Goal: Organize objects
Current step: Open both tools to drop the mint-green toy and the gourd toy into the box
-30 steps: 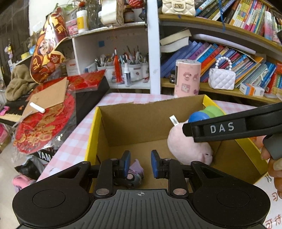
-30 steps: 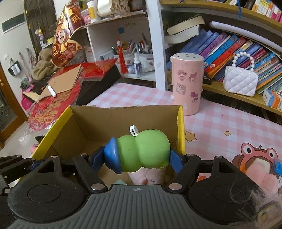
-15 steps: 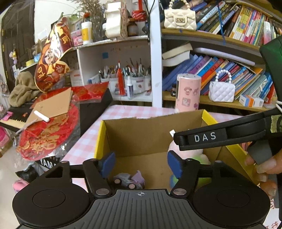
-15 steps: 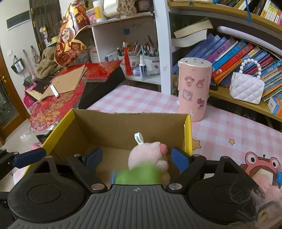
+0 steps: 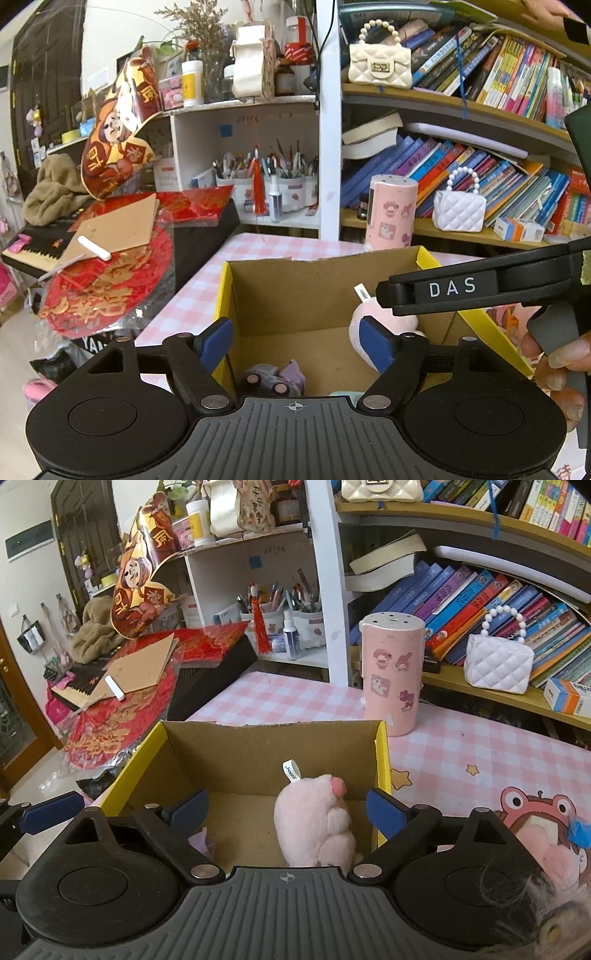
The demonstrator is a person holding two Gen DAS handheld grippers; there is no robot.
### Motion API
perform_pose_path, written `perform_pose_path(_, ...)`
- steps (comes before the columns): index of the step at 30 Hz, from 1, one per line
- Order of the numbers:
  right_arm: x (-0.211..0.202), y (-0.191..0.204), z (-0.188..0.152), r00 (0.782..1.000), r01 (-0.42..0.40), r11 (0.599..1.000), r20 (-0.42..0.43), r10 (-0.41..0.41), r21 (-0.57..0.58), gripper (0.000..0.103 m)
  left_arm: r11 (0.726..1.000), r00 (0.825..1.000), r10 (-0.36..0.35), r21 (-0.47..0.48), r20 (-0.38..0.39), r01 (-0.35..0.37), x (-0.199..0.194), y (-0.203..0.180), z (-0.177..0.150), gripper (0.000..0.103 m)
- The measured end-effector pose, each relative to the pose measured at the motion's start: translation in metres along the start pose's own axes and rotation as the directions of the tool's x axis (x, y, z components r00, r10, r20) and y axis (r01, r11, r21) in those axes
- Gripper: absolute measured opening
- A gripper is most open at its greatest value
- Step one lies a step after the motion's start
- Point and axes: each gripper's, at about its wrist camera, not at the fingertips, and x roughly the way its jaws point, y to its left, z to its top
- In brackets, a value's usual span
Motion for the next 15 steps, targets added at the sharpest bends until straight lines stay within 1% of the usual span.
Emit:
perform_pose_path(4,-0.011,0.005,-0.006,1.000,0.014,1.000,0.008,-0.014,0.001,0.093,1.000,1.000,-0.010,-0.002,0.013,0.010,-0.010,0.001,-0.004,0.078)
perform_pose_path(7,-0.023,0.009,-0.012,1.000,0.023,1.000,0.018,-0.023,0.003,0.093,1.000,1.000,-0.013,-0.011,0.026,0.013,-0.020,0.003,-0.007,0.084)
perform_pose_path(9,-0.032,0.012,-0.015,0.999,0.033,0.999,0.036,-0.034,0.004,0.093,1.000,0.999,-0.012,-0.017,0.039,0.013,-0.027,0.005,-0.009,0.086)
perform_pose_path(15,-0.065,0.017,-0.028,0.993,0.064,0.997,0.101,-0.067,0.041,0.093,1.000,0.998,-0.016,-0.010,0.060,0.016,-0.053,0.009,-0.018,0.087)
